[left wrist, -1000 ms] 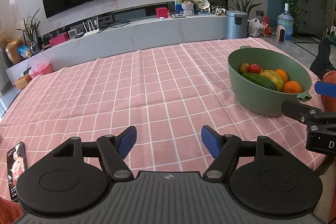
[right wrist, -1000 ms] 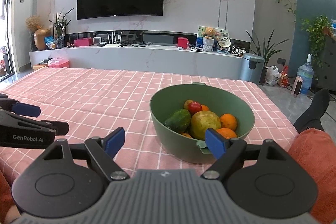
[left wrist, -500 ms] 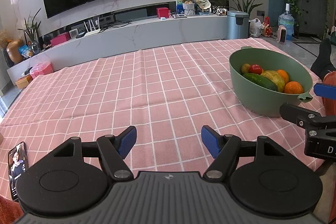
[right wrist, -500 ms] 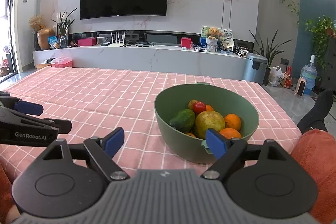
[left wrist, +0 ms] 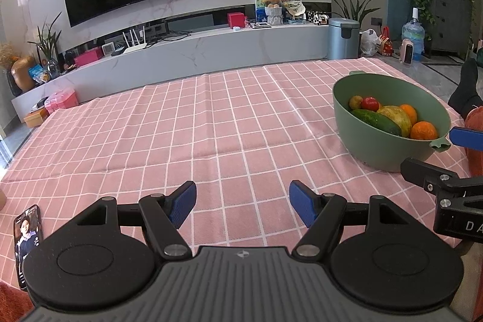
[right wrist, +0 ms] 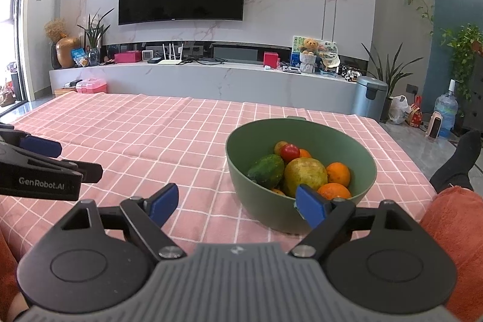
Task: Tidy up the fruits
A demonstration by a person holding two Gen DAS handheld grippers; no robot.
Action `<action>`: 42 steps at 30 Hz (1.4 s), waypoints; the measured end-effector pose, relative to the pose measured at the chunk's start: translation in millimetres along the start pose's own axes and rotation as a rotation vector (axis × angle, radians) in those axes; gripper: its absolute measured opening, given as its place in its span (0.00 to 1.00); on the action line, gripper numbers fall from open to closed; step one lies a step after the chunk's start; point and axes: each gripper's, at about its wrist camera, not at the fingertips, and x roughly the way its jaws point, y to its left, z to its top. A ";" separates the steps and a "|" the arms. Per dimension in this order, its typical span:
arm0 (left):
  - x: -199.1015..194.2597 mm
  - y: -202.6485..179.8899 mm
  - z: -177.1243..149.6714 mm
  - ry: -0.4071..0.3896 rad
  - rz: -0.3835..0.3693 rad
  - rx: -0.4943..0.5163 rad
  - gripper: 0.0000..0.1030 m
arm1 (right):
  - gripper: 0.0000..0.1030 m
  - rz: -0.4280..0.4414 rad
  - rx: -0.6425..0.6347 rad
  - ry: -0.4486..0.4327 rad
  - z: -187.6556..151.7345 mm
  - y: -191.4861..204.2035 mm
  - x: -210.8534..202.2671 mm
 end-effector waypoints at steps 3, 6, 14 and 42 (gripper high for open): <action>-0.4 0.6 0.1 -0.002 0.002 -0.002 0.80 | 0.79 0.001 -0.001 0.002 -0.1 0.1 0.3; -0.9 1.9 2.0 -0.001 0.003 -0.009 0.80 | 0.79 0.003 -0.003 0.005 -0.8 0.2 0.9; -1.7 2.3 1.5 -0.001 0.005 -0.006 0.80 | 0.79 0.002 -0.002 0.006 -0.8 0.5 0.9; -4.6 2.6 0.3 -0.013 0.006 -0.010 0.80 | 0.79 0.004 -0.005 0.007 -0.9 1.1 1.0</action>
